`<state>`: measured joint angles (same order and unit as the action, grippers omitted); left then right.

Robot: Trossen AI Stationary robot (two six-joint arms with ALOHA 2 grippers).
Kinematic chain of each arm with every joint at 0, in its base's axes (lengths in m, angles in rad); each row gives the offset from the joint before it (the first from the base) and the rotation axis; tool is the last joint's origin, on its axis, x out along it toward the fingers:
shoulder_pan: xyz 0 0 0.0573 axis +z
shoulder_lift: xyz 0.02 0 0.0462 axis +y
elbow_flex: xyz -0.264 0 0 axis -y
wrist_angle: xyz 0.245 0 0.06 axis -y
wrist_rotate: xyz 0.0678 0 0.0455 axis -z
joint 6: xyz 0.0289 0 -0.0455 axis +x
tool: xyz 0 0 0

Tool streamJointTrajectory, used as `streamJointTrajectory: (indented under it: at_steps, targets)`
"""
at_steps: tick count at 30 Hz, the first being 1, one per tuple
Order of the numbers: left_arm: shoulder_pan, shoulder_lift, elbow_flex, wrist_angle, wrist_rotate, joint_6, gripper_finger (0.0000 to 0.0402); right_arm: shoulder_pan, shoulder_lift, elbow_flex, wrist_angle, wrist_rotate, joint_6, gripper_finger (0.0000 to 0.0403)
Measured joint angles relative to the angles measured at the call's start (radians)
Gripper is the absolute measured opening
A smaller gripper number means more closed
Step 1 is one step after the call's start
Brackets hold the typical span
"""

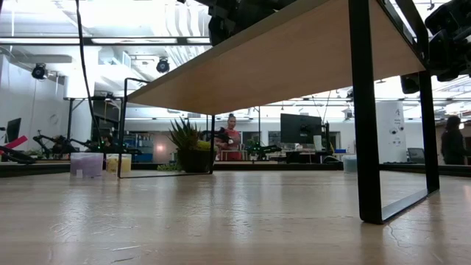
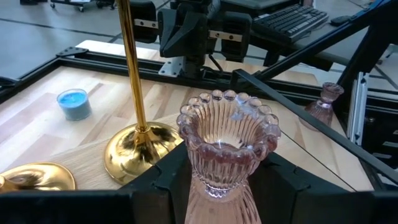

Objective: Pick & Place candle stick holders
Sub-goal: Put the top left pink glass candle holder on the shelf, then put the right pink glass candle holder on the shelf aligned with the other pink glass candle holder

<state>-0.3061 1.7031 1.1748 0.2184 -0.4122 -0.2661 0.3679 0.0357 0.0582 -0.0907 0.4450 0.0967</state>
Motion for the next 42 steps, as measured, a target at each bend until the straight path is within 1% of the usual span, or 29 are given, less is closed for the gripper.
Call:
streamJointTrajectory:
  at_steps: [10,13,17,21,25,34,38,42]
  targets:
    - [-0.003,-0.003,-0.001,-0.003,-0.007,0.005,0.0150,0.000,0.000,0.000,0.000,0.000,0.000,0.0008]
    - [-0.004,-0.003,-0.003,-0.009,-0.008,0.006,0.0170,0.000,0.000,0.000,0.000,0.000,0.000,0.0008]
    - [-0.003,-0.004,-0.003,-0.014,0.003,0.019,0.0206,0.000,0.000,0.000,0.000,0.000,0.000,0.0008]
    - [-0.004,-0.028,-0.004,-0.039,0.013,0.031,0.0234,0.000,0.000,0.000,0.000,0.000,0.000,0.0008]
    - [-0.004,-0.069,-0.003,-0.088,0.013,0.045,0.0246,0.000,0.000,0.000,0.000,0.000,0.000,0.0008]
    - [-0.014,-0.146,-0.003,-0.248,0.009,0.046,0.0248,0.000,0.000,0.000,0.000,0.000,0.000,0.0008]
    - [-0.039,-0.169,-0.011,-0.262,-0.031,0.049,0.0248,0.000,0.000,0.000,0.000,0.000,0.000,0.0008]
    - [-0.079,-0.176,-0.027,-0.255,-0.133,0.057,0.0248,0.000,0.000,0.000,0.000,0.000,0.000,0.0008]
